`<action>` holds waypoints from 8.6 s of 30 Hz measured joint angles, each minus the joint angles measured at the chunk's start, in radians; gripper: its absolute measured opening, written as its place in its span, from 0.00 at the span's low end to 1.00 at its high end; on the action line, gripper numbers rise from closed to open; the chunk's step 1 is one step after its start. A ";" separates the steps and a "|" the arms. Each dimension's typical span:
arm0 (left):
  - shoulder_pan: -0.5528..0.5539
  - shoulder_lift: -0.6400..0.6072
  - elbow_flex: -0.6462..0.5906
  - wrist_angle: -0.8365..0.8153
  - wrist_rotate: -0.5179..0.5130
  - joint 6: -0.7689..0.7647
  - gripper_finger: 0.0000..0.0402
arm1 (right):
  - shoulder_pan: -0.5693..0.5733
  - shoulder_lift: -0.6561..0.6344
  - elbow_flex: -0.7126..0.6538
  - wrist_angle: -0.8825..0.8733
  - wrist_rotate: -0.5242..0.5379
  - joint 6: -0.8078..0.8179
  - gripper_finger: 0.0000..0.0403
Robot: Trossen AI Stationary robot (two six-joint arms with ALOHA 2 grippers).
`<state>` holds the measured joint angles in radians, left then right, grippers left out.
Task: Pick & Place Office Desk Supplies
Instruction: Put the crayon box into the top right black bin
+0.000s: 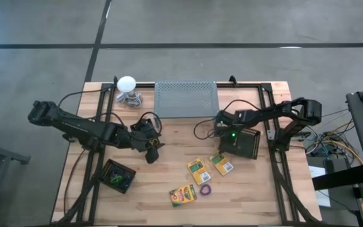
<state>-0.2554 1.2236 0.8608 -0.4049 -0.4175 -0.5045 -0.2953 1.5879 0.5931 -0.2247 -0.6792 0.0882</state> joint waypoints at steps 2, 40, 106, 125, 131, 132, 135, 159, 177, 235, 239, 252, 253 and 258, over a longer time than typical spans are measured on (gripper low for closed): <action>0.000 0.000 0.000 0.000 0.000 0.000 0.57 | 0.006 0.000 -0.020 0.057 0.000 0.030 0.27; -0.003 0.155 -0.006 0.285 0.142 0.173 0.57 | 0.007 -0.001 -0.050 0.148 -0.036 0.039 0.02; 0.039 1.132 0.722 0.470 0.110 0.849 0.57 | 0.013 -0.002 -0.058 0.215 -0.022 0.202 0.07; 0.041 1.132 0.722 0.429 0.070 0.818 0.57 | 0.071 -0.001 -0.067 0.214 -0.050 0.034 0.29; 0.042 1.132 0.722 0.428 0.060 0.818 0.57 | 0.089 -0.001 -0.074 0.218 -0.009 0.028 0.15; 0.042 1.132 0.722 0.427 0.053 0.815 0.57 | 0.089 -0.001 -0.074 0.218 -0.005 0.028 0.11; 0.042 1.130 0.722 0.426 0.050 0.802 0.57 | 0.089 -0.001 -0.074 0.218 0.000 0.030 0.04; -0.068 0.771 0.819 -0.254 -0.178 0.278 0.57 | 0.088 -0.295 0.020 -0.101 0.170 0.009 0.02; -0.126 0.670 0.780 -0.431 -0.468 0.072 0.57 | 0.088 -0.890 0.136 -0.689 0.362 0.170 0.02; -0.122 0.670 0.608 -0.367 -0.293 -0.106 0.57 | 0.103 -0.861 0.098 -0.734 0.684 0.411 0.33; -0.122 0.671 0.520 -0.210 -0.172 -0.105 0.57 | 0.132 -0.838 0.047 -0.582 0.607 0.411 0.33; -0.113 0.671 0.188 0.357 -0.101 -0.259 0.57 | 0.282 -0.694 -0.033 -0.349 0.573 0.404 0.33; -0.111 0.671 0.170 0.380 -0.094 -0.295 0.57 | 0.299 -0.683 -0.035 -0.336 0.573 0.397 0.33; -0.086 0.671 0.093 0.480 -0.031 -0.527 0.57 | 0.372 -0.636 -0.036 -0.275 0.573 0.366 0.31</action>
<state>-0.3410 1.8942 0.9535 0.0753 -0.4487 -1.0317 0.0768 0.9515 0.5571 -0.4993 -0.1059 0.4539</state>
